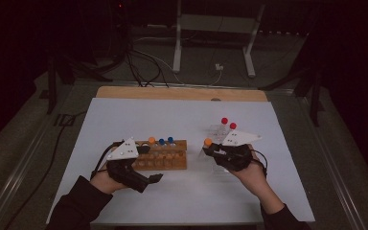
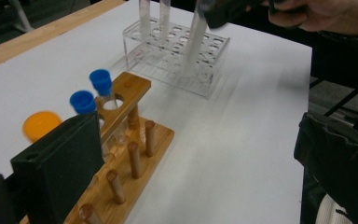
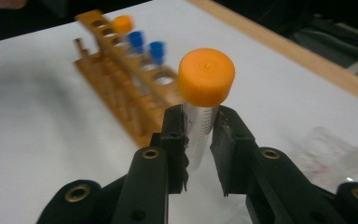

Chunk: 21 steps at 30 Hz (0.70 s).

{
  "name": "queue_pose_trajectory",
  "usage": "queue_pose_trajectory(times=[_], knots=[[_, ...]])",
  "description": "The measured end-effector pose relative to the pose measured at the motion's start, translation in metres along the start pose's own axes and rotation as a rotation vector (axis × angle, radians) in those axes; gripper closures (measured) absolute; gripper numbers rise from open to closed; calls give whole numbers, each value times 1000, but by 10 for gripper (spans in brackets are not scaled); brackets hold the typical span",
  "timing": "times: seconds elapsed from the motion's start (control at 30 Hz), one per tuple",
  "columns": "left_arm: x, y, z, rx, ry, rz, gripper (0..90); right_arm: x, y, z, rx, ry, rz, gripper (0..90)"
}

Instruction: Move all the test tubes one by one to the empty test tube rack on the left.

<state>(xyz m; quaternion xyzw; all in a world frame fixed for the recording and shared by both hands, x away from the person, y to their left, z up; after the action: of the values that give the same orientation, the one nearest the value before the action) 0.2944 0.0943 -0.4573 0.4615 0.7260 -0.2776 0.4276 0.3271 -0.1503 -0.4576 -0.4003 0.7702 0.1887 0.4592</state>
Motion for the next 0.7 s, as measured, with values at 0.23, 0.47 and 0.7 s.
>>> queue_pose_trajectory(times=[0.23, 0.47, 0.7], knots=[[-8, -6, 6, 30, -12, 12, 19, 7, 19, 7, -51, 26, -17, 748], [-13, -14, 14, 48, -2, 35, 33, 12, 34, 11, -97, 46, -26, 748], [-16, -23, 27, 81, 18, 46, 61, 17, 46, 15, -128, 62, -34, 747]])
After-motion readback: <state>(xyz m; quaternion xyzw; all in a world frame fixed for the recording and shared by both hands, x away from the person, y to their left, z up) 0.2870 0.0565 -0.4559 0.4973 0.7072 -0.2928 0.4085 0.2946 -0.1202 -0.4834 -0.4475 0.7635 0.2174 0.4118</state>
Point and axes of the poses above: each handheld gripper's, and its own axes: z roughly forward along the jaws, x roughly out of its underside, y roughly to its left, the point moved 6 cm from there along z, roughly forward along the jaws
